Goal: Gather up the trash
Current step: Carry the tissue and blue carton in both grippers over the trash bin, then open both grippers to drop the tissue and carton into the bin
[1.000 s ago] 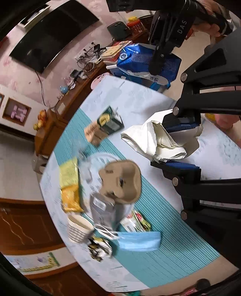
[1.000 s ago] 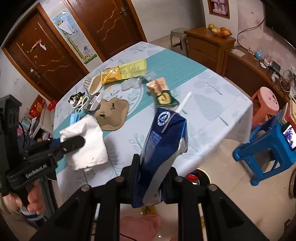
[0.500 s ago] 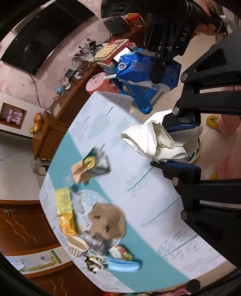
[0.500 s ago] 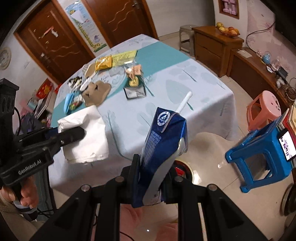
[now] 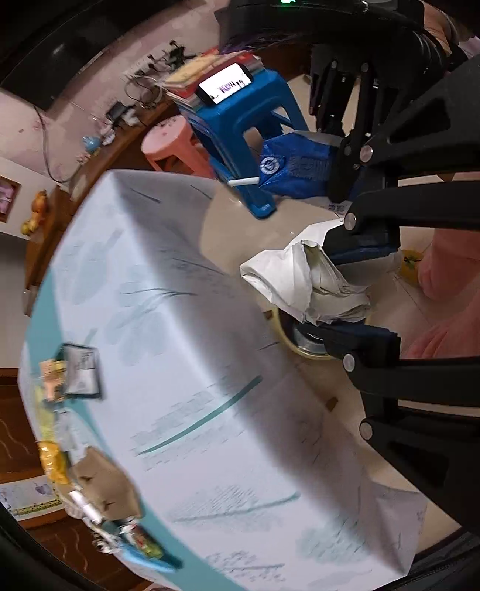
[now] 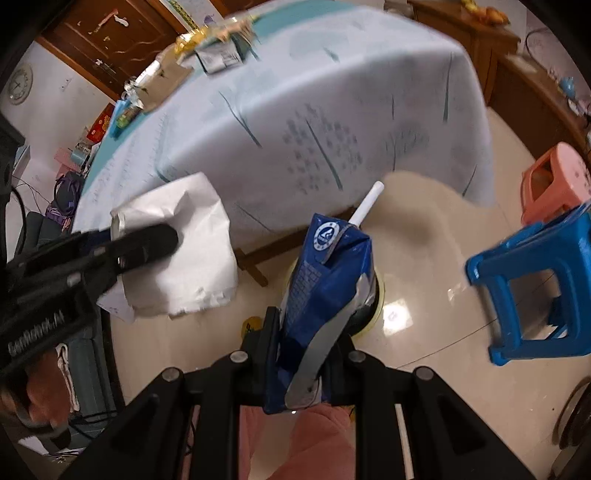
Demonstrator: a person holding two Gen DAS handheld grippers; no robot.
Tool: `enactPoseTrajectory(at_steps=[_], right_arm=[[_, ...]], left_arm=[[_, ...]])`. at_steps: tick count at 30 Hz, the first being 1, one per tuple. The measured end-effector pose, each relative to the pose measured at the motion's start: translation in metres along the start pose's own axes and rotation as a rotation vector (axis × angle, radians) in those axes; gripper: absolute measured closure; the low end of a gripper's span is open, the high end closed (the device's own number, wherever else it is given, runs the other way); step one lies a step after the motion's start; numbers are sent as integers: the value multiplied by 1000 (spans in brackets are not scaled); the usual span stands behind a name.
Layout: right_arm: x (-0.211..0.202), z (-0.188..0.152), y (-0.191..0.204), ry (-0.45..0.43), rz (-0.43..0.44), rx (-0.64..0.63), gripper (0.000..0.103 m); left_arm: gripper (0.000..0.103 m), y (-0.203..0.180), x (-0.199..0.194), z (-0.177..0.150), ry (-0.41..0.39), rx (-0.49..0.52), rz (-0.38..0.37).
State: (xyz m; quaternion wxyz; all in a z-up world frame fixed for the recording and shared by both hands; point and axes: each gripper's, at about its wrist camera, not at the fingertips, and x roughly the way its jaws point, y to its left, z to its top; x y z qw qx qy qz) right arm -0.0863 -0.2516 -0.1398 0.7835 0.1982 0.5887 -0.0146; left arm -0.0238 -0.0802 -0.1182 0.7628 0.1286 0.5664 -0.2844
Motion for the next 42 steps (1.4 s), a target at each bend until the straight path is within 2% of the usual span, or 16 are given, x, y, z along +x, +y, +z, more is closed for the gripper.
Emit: enactPoseTrajectory(at_steps=[5, 14, 23, 25, 28, 30, 31, 32, 38, 42], right_arm=[[43, -2, -18, 14, 2, 25, 84], [141, -6, -64, 61, 1, 84, 84], [223, -6, -77, 99, -9, 63, 83], [237, -5, -78, 102, -3, 67, 83], [251, -4, -80, 103, 11, 80, 80], [258, -4, -77, 99, 10, 74, 65], [259, -3, -74, 96, 13, 69, 56], [261, -3, -73, 95, 18, 67, 54], [264, 0, -70, 89, 16, 93, 50], [253, -1, -65, 48, -4, 87, 49]], left_arm=[[77, 2, 44, -17, 46, -28, 20], [77, 18, 137, -44, 82, -59, 44], [74, 35, 213, -55, 95, -47, 77], [70, 40, 224, -58, 90, -31, 93], [58, 47, 233, -60, 83, -19, 102], [45, 50, 235, -62, 76, -11, 100], [42, 49, 235, -61, 75, -6, 104], [38, 50, 237, -61, 76, 1, 111], [24, 61, 236, -59, 73, 8, 104], [23, 64, 229, -57, 63, 0, 97]])
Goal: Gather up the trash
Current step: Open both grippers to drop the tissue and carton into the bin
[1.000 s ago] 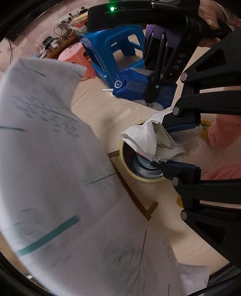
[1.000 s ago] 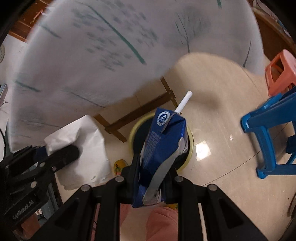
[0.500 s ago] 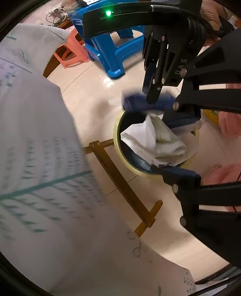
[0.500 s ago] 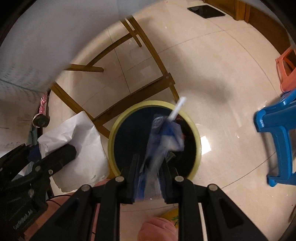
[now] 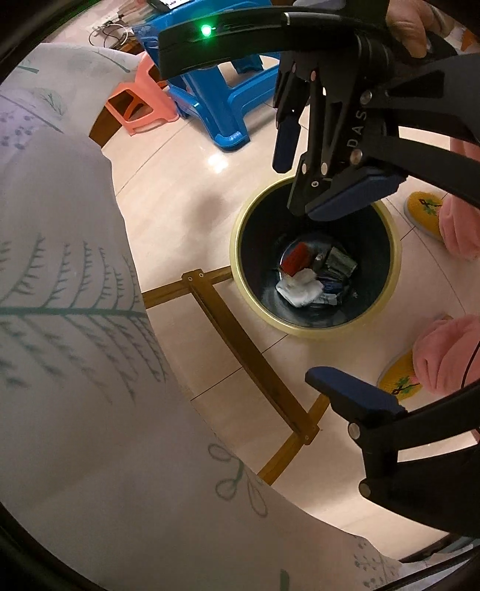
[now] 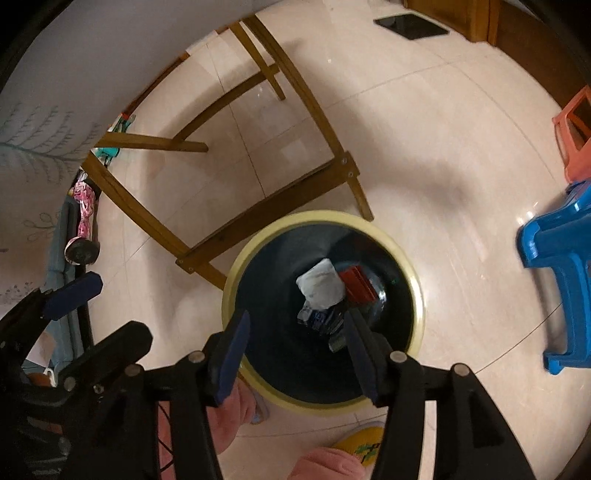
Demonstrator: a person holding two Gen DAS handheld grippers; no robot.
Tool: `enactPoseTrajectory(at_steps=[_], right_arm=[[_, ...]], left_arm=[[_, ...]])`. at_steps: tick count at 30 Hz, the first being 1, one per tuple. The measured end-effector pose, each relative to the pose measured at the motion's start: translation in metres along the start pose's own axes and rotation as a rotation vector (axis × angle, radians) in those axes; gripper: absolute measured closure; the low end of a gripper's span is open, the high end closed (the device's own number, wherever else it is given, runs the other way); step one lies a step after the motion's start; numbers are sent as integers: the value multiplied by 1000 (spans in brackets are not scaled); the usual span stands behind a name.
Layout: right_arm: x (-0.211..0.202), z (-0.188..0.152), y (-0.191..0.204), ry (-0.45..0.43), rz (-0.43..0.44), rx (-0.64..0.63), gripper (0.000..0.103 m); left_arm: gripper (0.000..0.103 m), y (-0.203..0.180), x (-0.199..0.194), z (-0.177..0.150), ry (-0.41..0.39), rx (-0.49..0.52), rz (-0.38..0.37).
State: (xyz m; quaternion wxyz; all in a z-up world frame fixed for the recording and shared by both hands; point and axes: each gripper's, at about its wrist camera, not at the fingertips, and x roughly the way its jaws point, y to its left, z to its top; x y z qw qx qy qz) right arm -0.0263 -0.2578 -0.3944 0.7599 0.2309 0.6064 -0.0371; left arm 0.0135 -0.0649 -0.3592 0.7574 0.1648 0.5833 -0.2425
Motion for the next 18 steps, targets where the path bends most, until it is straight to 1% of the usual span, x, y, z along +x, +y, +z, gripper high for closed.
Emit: enactPoseTrajectory(at_steps=[6, 11, 15, 18], right_arm=[[-21, -6, -1, -36, -22, 17, 49], [-52, -14, 3, -52, -33, 26, 49], [-89, -20, 7, -65, -34, 38, 49], [-124, -25, 16, -79, -43, 35, 49]], left_arm=[[23, -2, -20, -4, 3, -25, -16], [23, -11, -50, -8, 23, -26, -42], [23, -23, -92, -9, 19, -4, -61], [23, -24, -126, -8, 4, -6, -69]])
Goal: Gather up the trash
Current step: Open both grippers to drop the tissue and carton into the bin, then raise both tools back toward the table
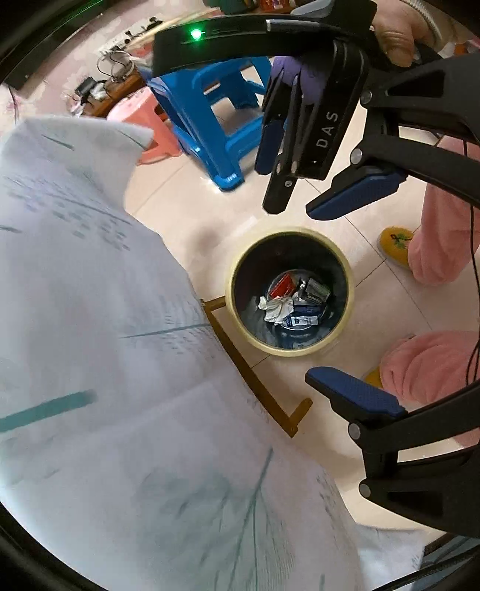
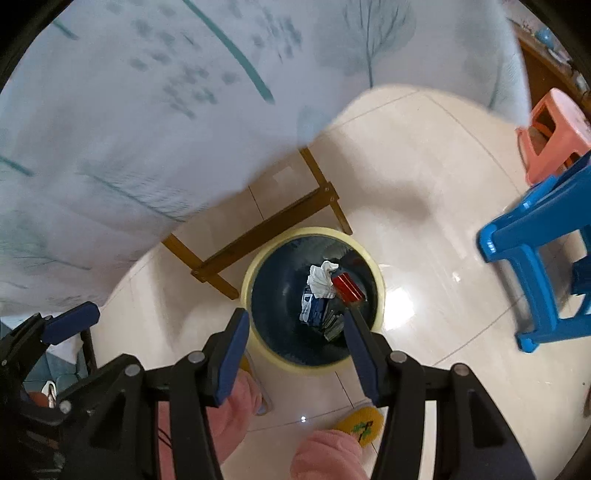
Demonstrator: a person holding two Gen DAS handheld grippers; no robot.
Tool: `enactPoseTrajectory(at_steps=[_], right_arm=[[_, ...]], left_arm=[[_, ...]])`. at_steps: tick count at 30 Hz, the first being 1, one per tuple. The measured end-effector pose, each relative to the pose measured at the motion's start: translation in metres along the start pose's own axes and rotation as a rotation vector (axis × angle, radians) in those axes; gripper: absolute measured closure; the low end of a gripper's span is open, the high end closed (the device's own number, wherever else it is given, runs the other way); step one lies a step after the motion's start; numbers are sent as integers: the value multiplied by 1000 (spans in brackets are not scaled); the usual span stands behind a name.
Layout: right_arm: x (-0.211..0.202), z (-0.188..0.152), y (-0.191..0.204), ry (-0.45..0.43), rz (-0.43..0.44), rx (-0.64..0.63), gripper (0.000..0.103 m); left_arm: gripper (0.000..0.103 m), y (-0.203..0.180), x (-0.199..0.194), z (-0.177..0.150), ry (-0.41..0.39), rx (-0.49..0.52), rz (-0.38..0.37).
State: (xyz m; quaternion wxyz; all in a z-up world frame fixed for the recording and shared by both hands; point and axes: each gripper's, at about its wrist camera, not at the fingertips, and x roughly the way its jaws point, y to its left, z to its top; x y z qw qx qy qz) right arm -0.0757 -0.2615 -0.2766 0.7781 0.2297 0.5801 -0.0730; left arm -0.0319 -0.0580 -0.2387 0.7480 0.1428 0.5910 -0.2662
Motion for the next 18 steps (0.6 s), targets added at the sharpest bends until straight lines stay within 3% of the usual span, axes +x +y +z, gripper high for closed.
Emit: enactPoseTrajectory(at_steps=[8, 18], right_arm=[[-85, 0, 26, -23, 4, -22, 50], [-185, 17, 76, -141, 34, -132, 49]], left_arm=[[23, 6, -105, 17, -107, -38, 12], [23, 27, -216, 38, -276, -101, 40]])
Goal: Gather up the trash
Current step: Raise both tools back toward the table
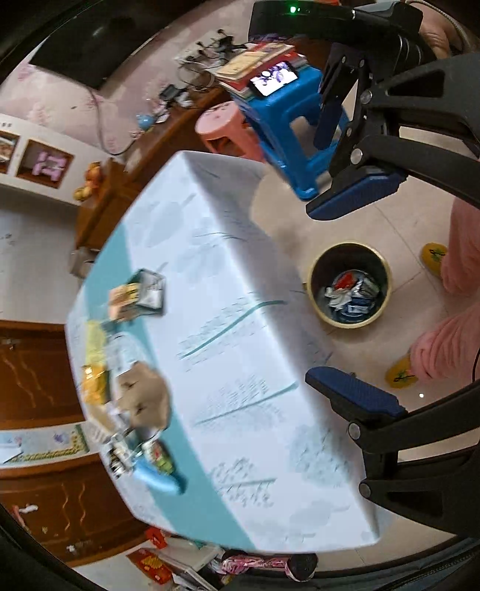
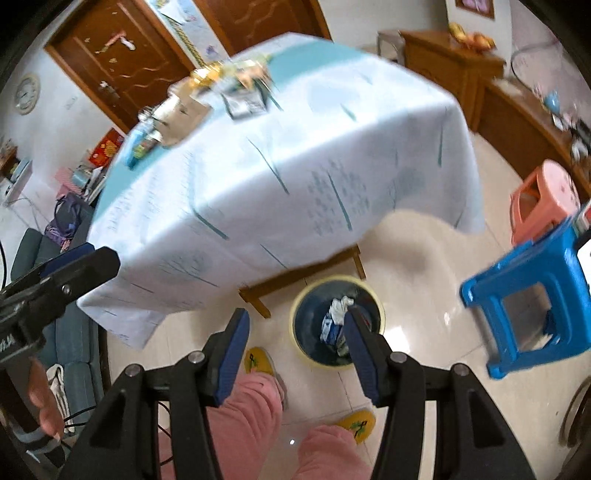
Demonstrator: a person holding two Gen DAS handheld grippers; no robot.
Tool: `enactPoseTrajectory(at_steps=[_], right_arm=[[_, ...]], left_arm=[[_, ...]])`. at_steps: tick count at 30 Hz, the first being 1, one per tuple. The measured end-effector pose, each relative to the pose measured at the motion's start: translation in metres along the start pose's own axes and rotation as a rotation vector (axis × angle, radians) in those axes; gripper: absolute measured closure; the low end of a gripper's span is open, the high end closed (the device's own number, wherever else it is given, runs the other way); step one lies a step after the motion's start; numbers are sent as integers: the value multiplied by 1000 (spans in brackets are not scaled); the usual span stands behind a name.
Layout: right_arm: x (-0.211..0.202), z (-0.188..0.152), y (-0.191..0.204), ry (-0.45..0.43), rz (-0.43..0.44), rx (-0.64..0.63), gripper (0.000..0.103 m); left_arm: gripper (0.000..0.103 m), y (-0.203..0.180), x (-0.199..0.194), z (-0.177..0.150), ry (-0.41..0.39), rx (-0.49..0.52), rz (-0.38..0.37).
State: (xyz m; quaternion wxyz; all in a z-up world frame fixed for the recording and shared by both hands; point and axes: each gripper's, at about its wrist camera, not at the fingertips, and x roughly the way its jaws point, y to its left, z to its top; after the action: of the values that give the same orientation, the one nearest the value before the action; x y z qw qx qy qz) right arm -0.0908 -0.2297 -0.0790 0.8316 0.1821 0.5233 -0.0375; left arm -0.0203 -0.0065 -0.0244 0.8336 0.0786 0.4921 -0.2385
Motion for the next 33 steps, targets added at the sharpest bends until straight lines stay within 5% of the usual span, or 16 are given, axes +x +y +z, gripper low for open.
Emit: enactPoseTrajectory(at_steps=[18, 33], right_arm=[[-65, 62, 57, -147, 57, -171, 49], [-25, 145, 120, -153, 57, -162, 49]], left_arm=[[23, 36, -73, 47, -188, -49, 102], [23, 142, -44, 122, -103, -130, 84]])
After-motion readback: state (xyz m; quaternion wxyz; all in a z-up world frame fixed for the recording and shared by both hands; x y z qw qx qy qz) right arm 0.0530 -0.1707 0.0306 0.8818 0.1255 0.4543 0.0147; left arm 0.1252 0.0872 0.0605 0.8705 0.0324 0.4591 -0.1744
